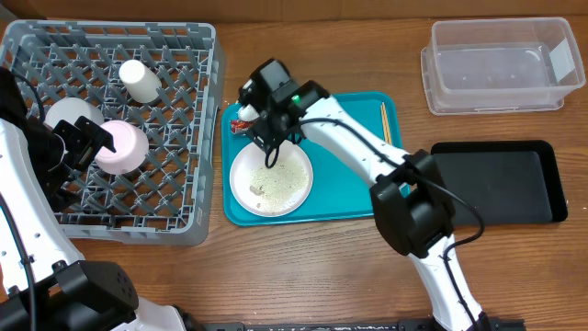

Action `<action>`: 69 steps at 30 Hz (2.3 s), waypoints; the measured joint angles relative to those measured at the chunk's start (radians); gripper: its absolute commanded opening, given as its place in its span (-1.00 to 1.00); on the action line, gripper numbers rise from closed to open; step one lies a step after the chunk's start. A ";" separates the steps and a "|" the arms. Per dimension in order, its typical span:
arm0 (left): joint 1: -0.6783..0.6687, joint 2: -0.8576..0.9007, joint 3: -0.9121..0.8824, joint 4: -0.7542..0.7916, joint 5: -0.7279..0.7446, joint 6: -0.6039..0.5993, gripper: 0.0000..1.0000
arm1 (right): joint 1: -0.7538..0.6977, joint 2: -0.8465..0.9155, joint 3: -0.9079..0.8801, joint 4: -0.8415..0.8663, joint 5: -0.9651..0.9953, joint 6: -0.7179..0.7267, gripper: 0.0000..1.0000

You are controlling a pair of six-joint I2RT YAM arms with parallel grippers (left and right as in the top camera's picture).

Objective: Sort waste into correct bins and load items into the dishwasher
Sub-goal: 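Lower the right gripper and grasp the red snack wrapper, then carry the red wrapper to the clear plastic bin and release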

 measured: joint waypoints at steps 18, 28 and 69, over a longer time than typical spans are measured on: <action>0.000 0.000 0.000 0.000 0.000 0.000 0.99 | 0.013 0.030 0.000 0.080 0.069 -0.074 0.34; 0.000 0.000 0.000 0.000 0.000 0.000 1.00 | 0.012 0.054 0.000 0.100 0.079 -0.081 0.21; 0.000 0.000 0.000 0.000 0.000 0.000 1.00 | -0.087 -0.094 0.329 -0.406 0.119 -0.079 -0.92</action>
